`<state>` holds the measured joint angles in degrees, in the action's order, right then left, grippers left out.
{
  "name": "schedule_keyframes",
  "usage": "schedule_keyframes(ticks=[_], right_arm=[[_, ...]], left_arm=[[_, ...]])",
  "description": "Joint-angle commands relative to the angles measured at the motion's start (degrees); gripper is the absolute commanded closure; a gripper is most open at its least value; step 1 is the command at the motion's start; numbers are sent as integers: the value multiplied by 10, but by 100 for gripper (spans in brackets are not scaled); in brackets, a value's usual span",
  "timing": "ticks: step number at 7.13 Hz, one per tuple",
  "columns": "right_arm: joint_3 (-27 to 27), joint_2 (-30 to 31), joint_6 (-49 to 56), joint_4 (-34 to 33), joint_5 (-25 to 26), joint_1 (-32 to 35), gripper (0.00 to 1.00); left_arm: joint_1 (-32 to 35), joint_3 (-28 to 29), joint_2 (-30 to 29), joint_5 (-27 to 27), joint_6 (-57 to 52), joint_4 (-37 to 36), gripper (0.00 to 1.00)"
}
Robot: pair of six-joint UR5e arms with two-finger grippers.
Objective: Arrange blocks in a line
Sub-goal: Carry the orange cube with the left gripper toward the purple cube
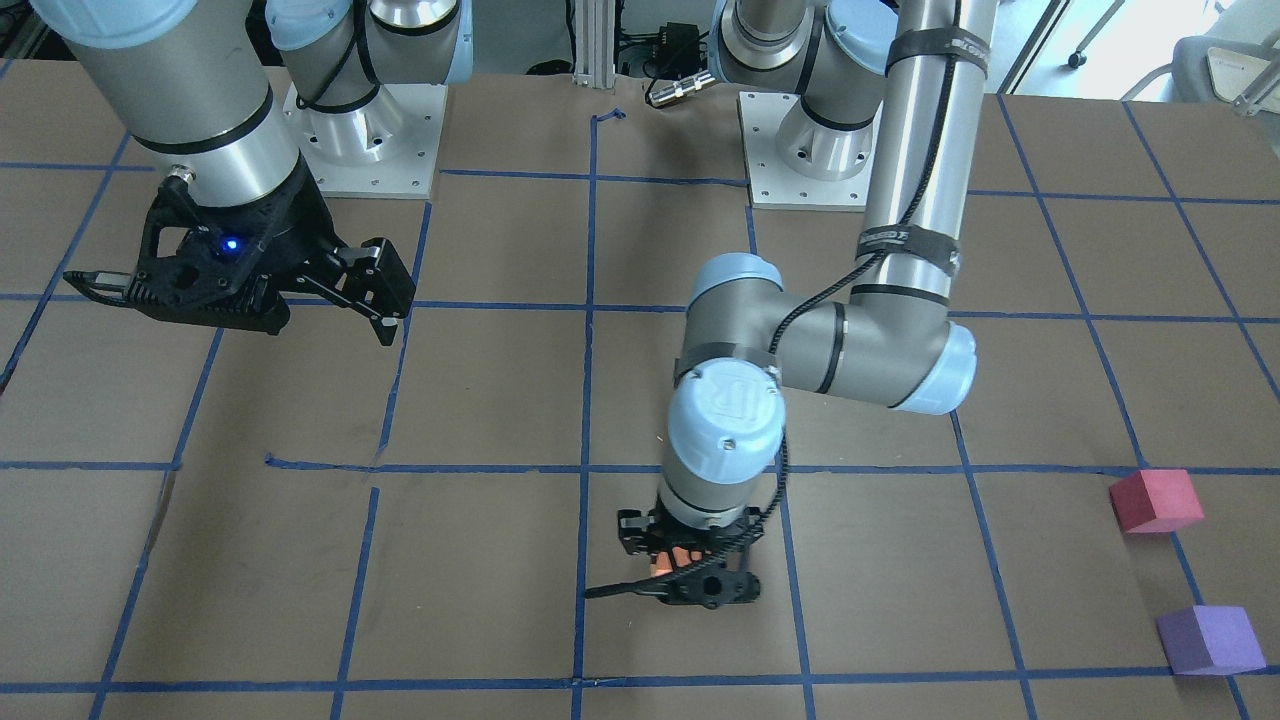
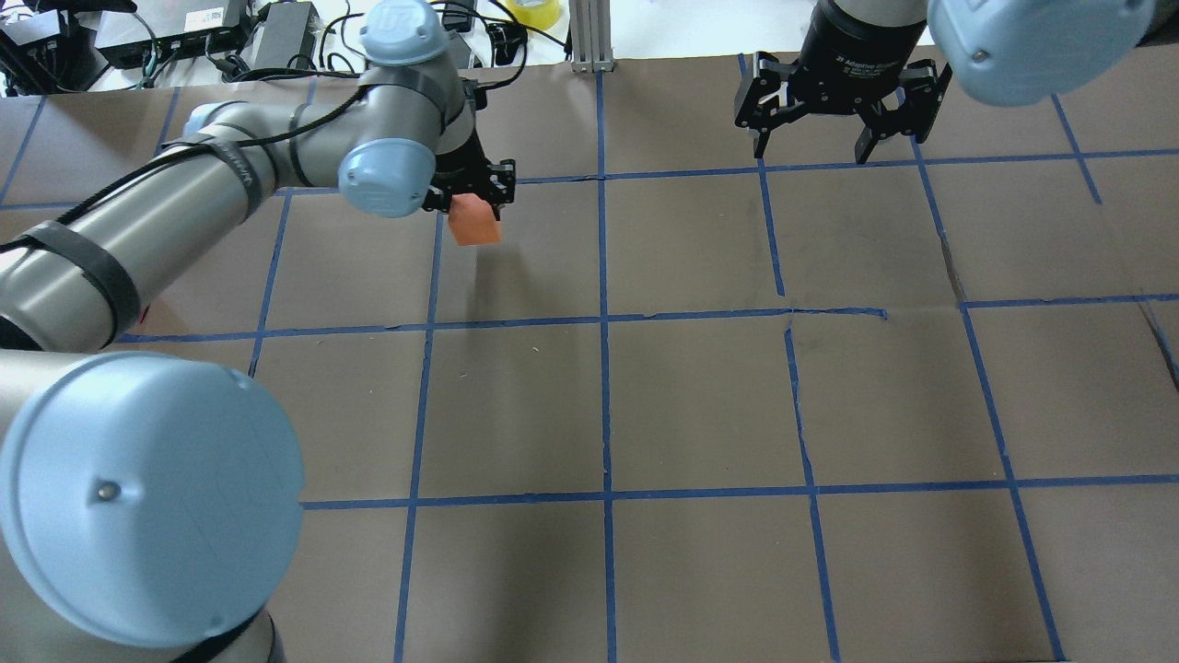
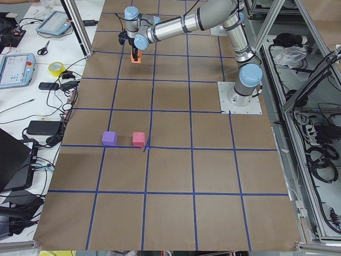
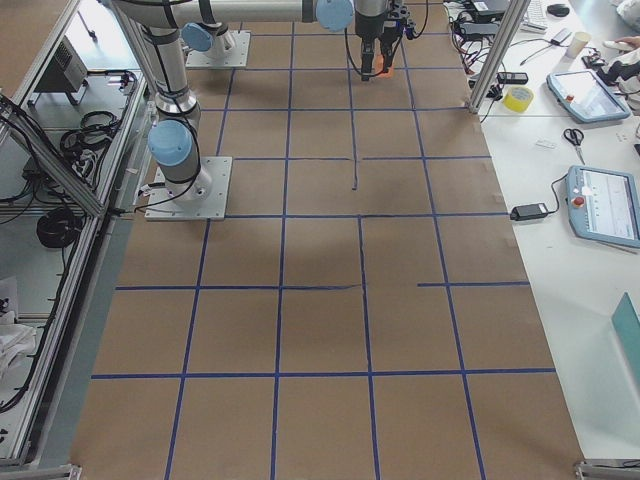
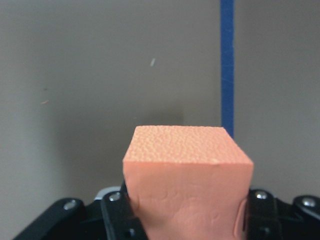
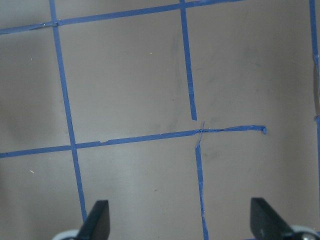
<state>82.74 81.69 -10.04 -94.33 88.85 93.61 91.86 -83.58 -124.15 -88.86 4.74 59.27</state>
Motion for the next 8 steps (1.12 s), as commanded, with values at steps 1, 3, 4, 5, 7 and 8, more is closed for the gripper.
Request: schedule_keyframes(ticks=[1,3,4,5,7,8], right_arm=[[0,1,0,0,1,0,0],[0,2,0,0,1,0,0],[0,2,0,0,1,0,0],[0,1,0,0,1,0,0],[0,1,0,0,1,0,0],[0,2,-1,0,2,0,0]], left_arm=[[-154,2,14,11,-181,16,100],[-248,84,8,3,-340,83,100],[-280,117,-4,-27,-395,86,100],[-300,131,-11,-31,-406,68,100],[-330,148,-39,-52,-393,16,100],[-330,152,-51,-56,-391,16,100]])
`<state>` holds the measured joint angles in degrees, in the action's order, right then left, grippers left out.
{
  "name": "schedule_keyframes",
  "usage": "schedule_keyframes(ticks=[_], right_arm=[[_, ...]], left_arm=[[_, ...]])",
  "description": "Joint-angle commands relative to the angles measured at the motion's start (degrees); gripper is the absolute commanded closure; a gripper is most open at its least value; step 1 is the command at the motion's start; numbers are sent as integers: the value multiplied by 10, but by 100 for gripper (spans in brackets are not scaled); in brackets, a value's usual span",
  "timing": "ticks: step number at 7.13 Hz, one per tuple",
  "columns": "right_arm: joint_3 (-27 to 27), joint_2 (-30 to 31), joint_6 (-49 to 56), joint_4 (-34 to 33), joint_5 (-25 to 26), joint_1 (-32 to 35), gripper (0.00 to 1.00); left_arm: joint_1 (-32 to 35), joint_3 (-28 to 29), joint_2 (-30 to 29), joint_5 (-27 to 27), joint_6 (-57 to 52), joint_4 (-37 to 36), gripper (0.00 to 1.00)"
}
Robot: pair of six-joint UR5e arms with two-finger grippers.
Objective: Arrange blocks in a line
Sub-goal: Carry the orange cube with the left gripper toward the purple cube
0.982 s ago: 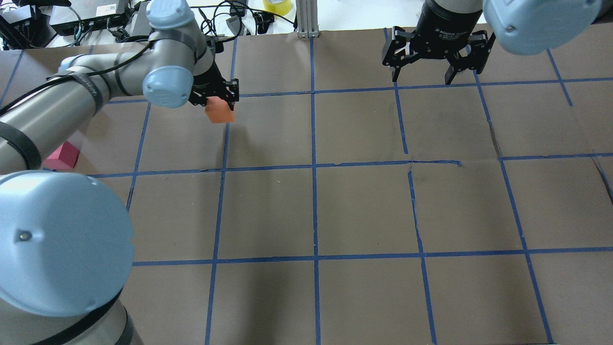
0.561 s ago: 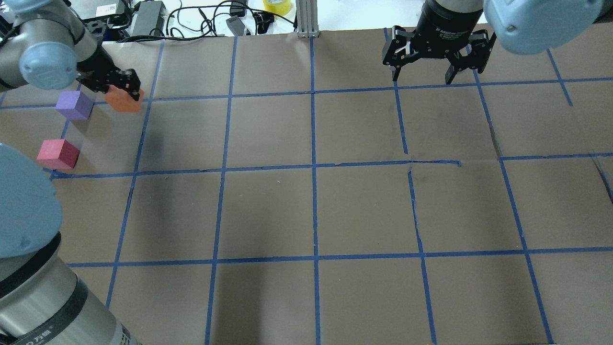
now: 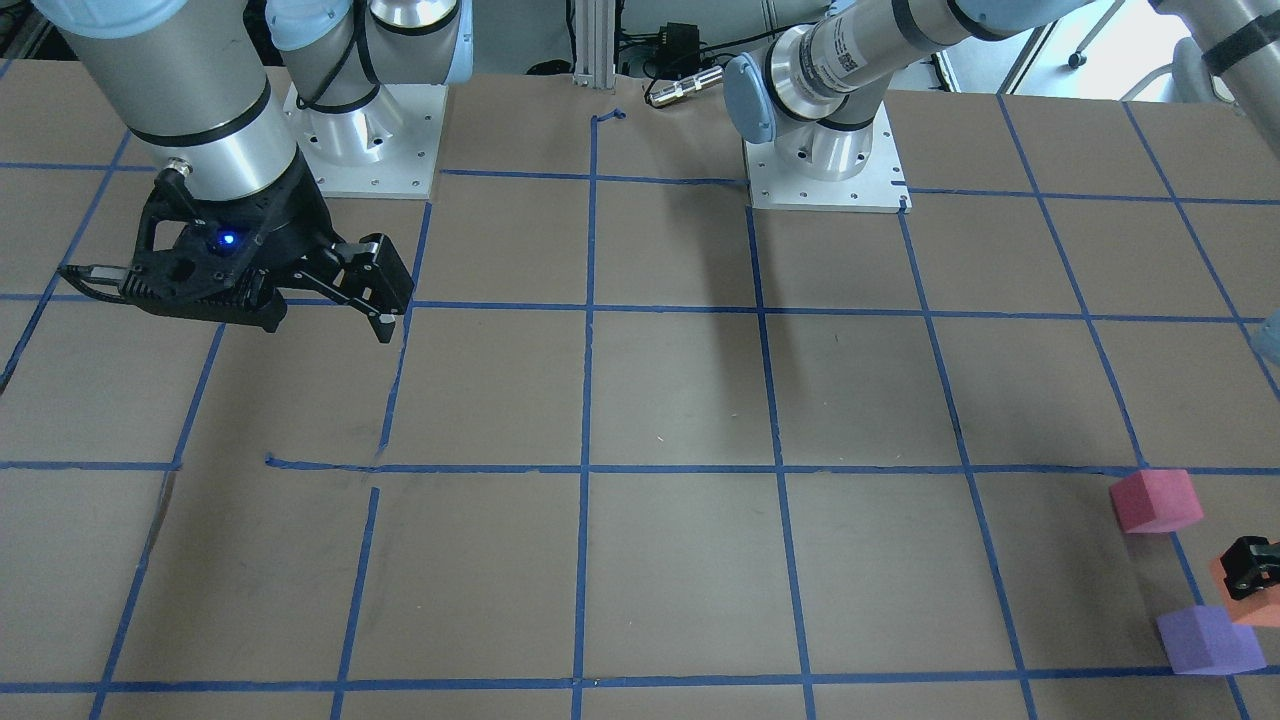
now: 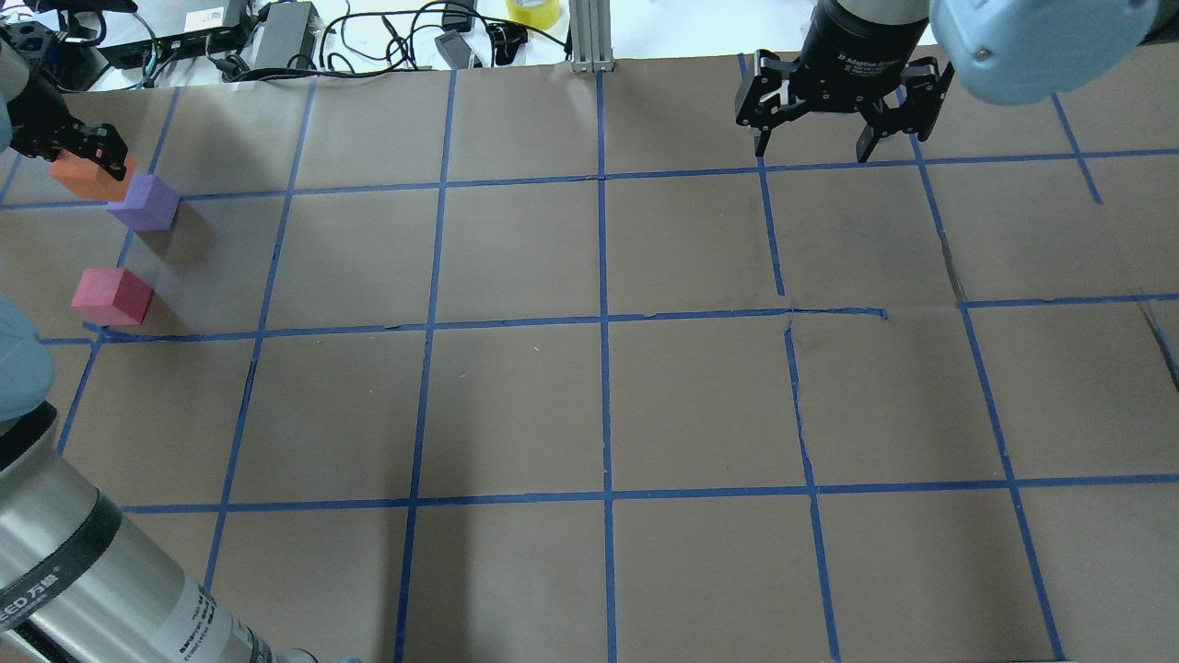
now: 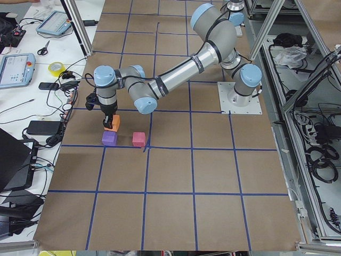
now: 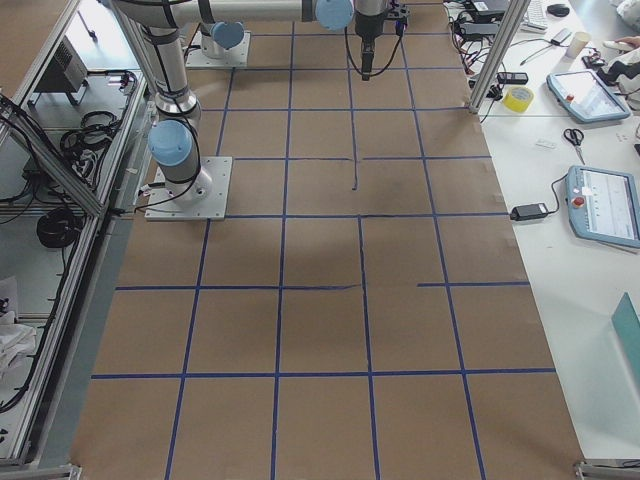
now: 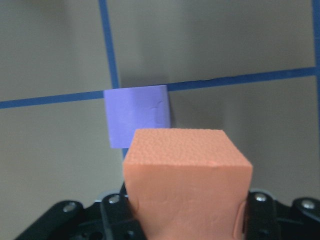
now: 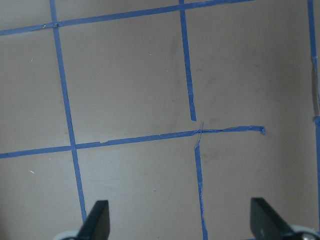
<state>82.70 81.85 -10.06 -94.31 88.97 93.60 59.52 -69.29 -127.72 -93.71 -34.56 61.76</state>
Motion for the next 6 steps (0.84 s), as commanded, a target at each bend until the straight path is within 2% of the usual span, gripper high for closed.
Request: schedule_keyframes(ticks=[1,4,6], right_arm=[[0,2,0,0,4,-1,0],[0,2,-2,0,4,-1,0],[0,2,-2,0,3,-1,0]], left_arm=[[-13,0,-10,-10,5,9,100],[-27,-22,-13,-1,128,35,100],[-26,-34,-9,-10,84,28,100]])
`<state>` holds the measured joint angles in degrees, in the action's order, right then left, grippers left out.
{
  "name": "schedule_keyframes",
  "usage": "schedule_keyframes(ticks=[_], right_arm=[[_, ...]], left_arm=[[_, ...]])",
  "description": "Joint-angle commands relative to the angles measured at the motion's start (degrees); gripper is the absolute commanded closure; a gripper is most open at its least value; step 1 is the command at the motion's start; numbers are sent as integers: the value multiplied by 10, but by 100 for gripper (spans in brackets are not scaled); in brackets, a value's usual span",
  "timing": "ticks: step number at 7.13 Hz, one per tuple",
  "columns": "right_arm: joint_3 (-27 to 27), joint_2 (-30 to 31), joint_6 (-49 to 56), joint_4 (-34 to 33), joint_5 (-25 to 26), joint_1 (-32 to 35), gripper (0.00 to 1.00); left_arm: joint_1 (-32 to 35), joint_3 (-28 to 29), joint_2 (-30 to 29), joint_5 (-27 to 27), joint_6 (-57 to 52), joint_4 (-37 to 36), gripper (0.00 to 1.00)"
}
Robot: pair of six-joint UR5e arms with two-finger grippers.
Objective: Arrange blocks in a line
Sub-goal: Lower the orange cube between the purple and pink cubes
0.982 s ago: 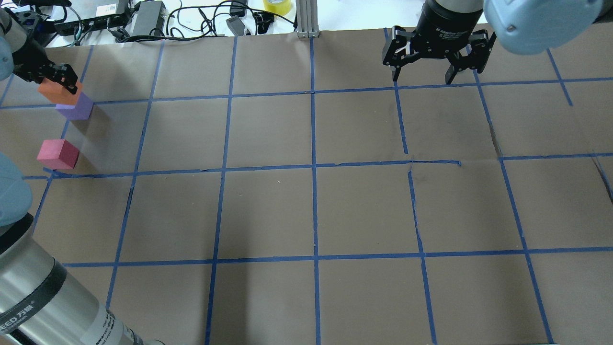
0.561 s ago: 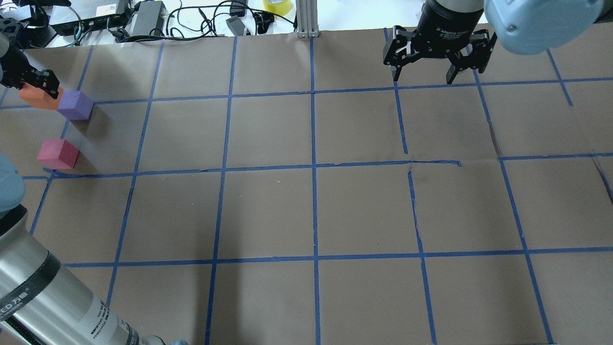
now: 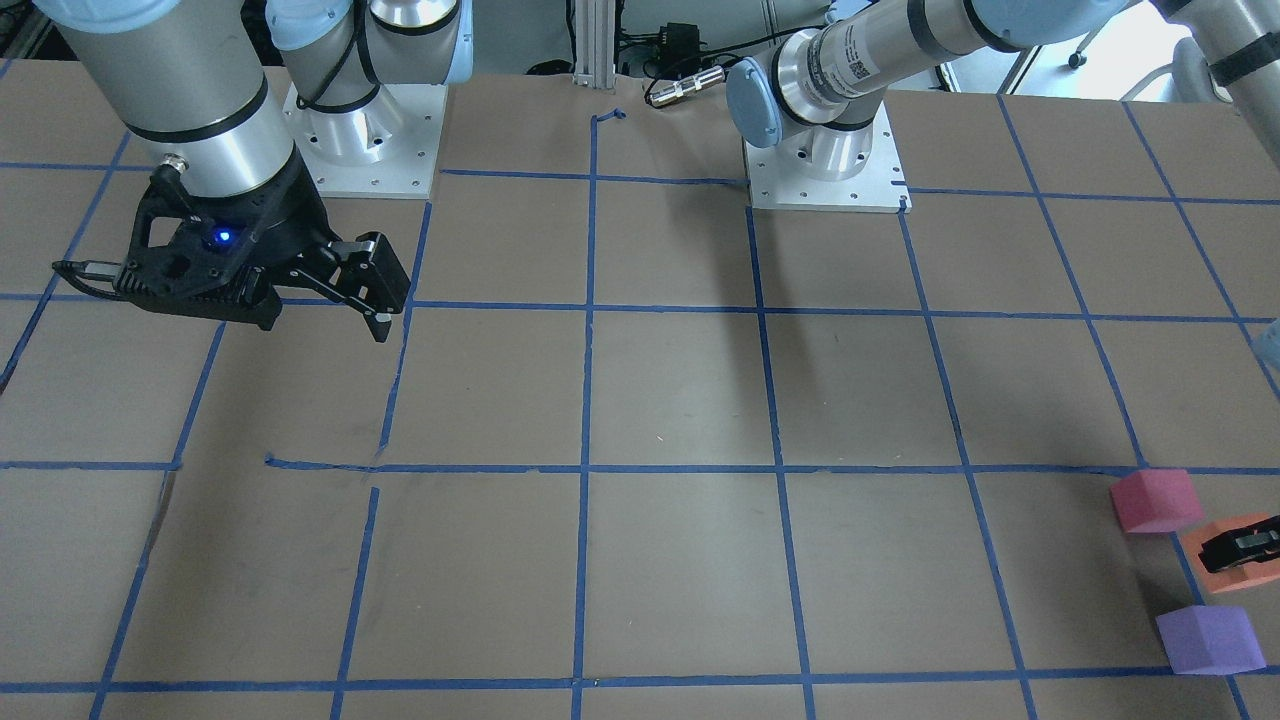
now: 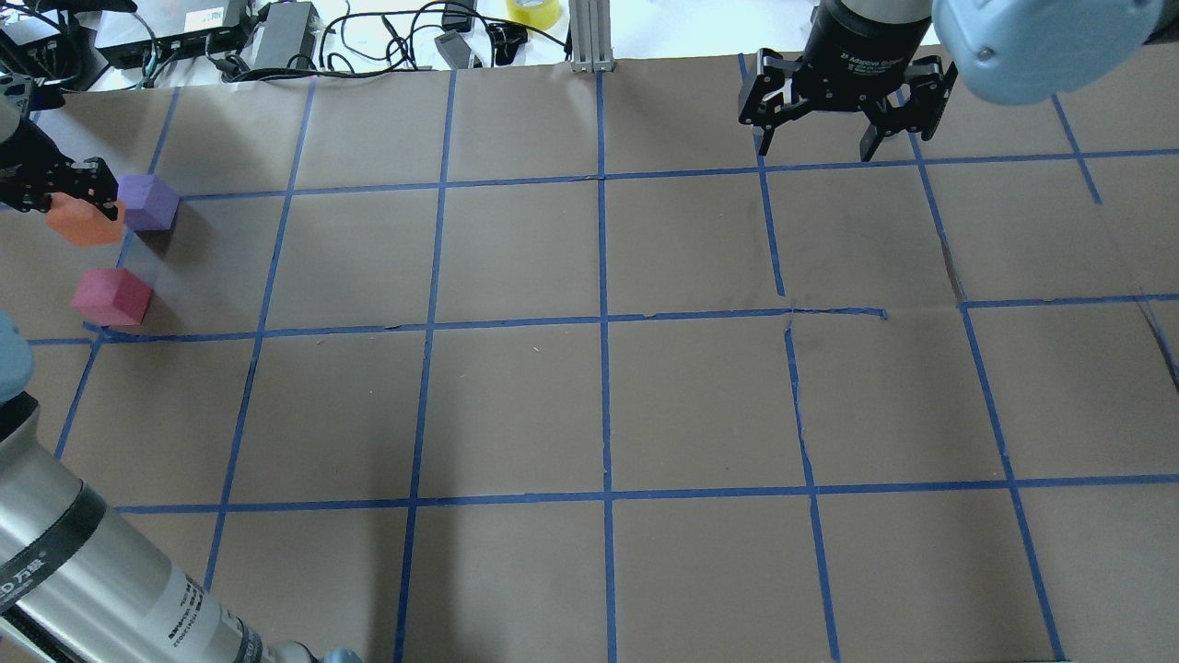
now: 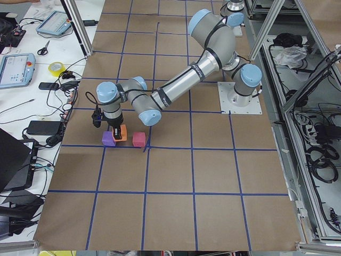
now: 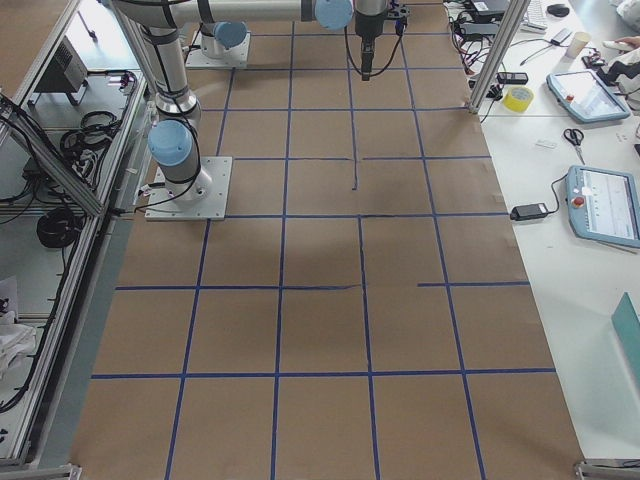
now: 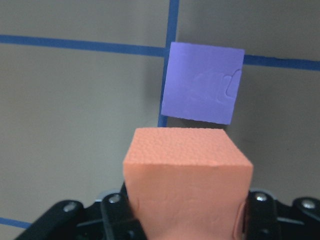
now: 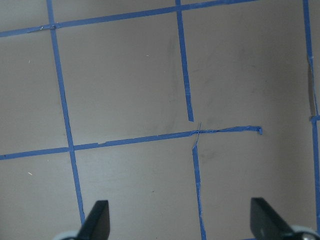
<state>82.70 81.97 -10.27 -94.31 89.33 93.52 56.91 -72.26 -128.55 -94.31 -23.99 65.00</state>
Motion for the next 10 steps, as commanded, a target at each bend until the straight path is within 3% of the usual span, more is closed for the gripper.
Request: schedule_keyframes(ticks=[1,10], right_arm=[[0,0,-1,0,-1,0,0],[0,0,-3,-1,-5,0,0]], left_arm=[[0,-5,-2,-4,-24,-4,100],[1,-39,-21,3,-66,-49,100]])
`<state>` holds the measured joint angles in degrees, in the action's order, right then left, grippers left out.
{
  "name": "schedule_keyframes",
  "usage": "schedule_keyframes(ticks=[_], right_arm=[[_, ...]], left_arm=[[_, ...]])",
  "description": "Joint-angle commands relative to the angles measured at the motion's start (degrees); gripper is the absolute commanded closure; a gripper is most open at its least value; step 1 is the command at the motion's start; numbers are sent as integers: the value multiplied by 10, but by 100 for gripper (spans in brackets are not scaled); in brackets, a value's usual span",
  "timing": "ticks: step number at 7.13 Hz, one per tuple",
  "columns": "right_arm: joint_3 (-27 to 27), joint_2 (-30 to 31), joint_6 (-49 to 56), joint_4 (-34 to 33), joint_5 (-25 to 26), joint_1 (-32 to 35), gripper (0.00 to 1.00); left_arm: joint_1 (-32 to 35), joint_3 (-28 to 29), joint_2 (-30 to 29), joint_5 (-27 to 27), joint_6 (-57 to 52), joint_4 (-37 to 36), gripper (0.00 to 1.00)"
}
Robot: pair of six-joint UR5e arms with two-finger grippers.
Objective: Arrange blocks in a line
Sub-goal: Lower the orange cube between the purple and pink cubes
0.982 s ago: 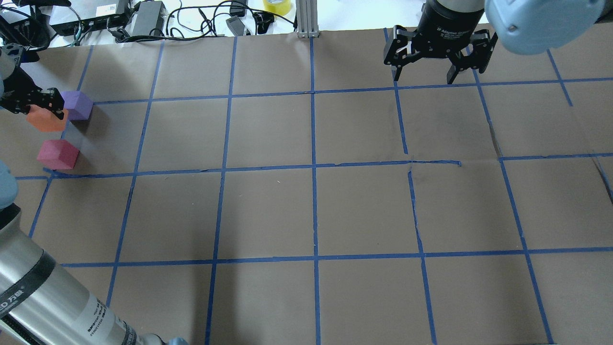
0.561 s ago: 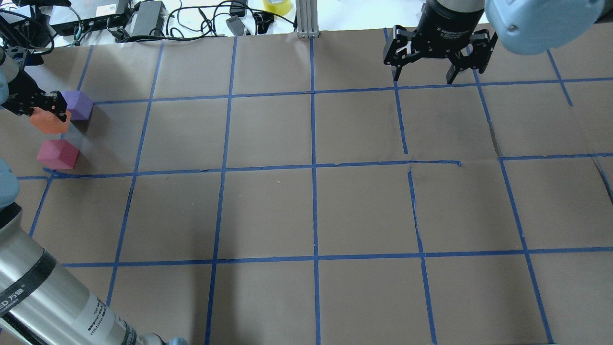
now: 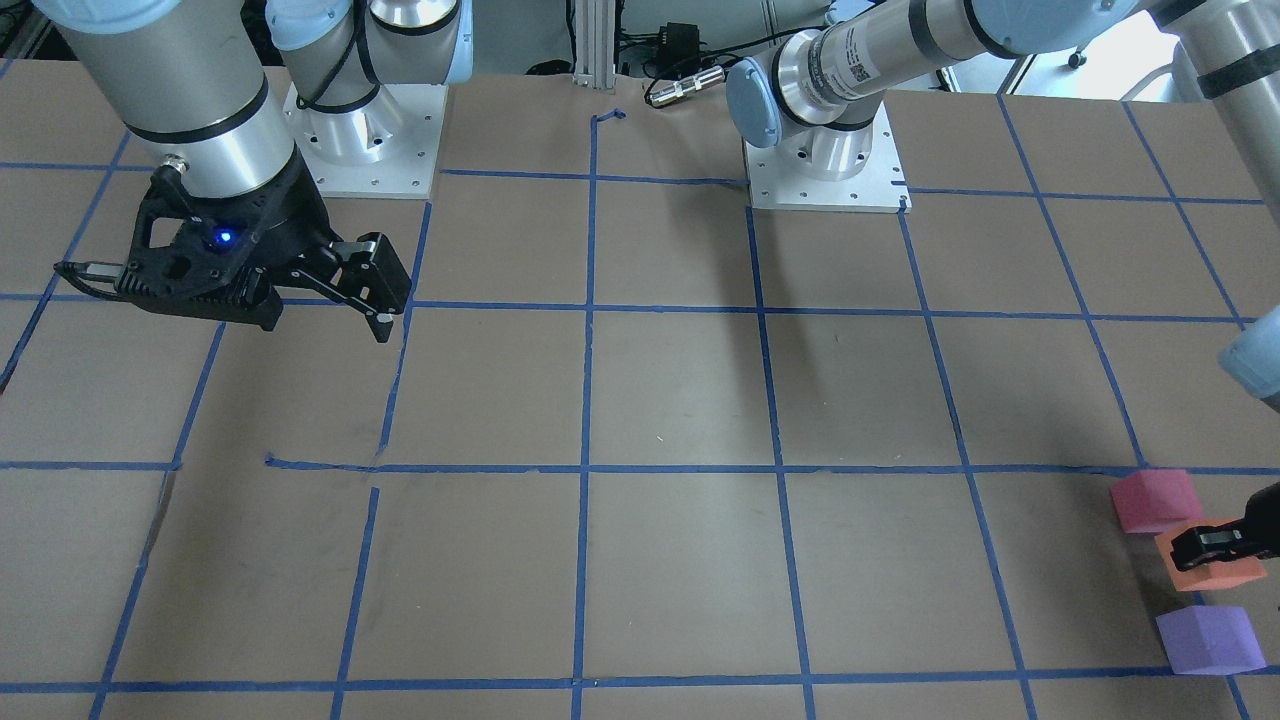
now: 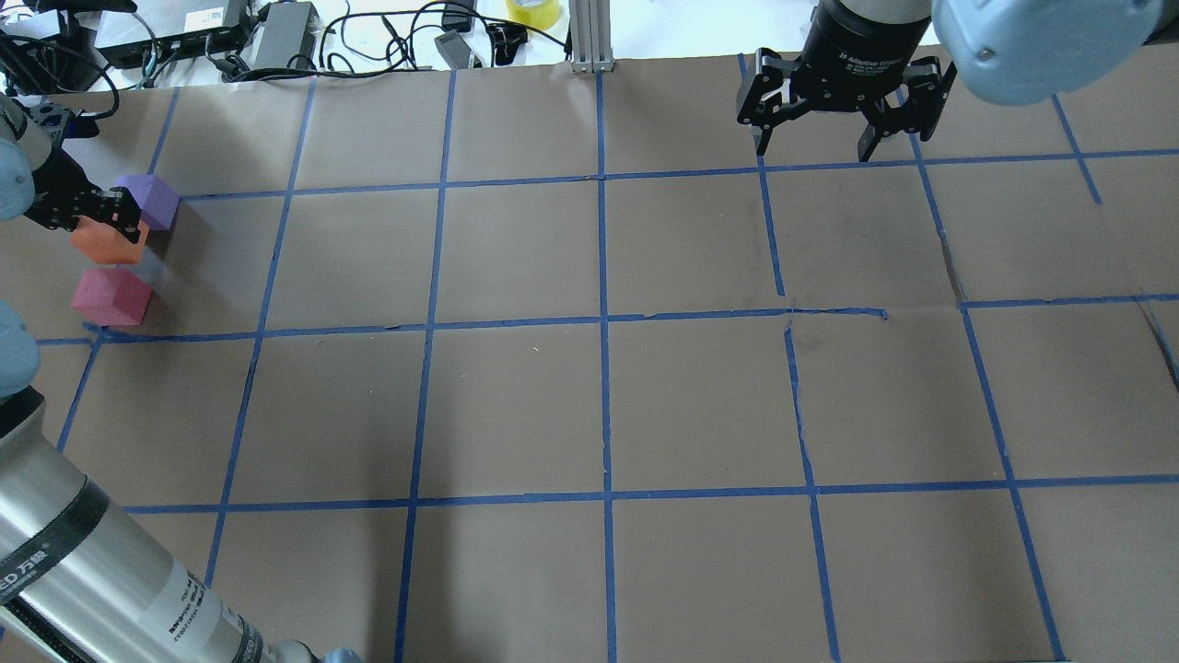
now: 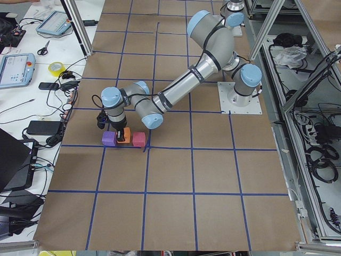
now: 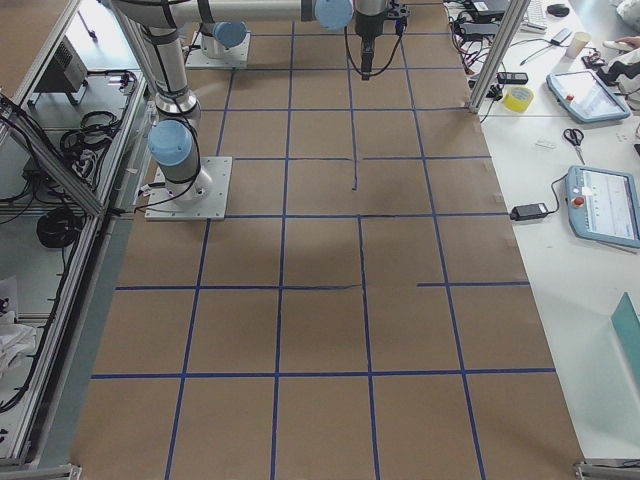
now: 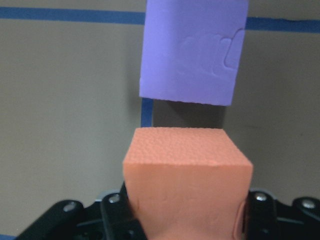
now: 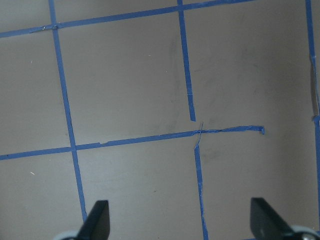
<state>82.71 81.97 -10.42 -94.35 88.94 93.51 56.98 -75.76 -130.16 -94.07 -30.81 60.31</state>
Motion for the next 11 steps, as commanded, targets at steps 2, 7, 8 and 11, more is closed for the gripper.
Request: schedule_keyframes(ticks=[2,7,8,11], right_arm=[[-2,0,-2,0,-1,-1,0],[-1,0,-2,0,-1,-1,0],[-2,0,-1,0,-1,-1,0],[-1,-1,-1,0,0,-1,0]], left_arm=[[0,-7,-8,2,-2,-13,100],[0,-7,-18,22,-13,-26,100],[0,-8,-19,22,-17,-31,100],[-2,-7,-19,22,-28,-32,100]])
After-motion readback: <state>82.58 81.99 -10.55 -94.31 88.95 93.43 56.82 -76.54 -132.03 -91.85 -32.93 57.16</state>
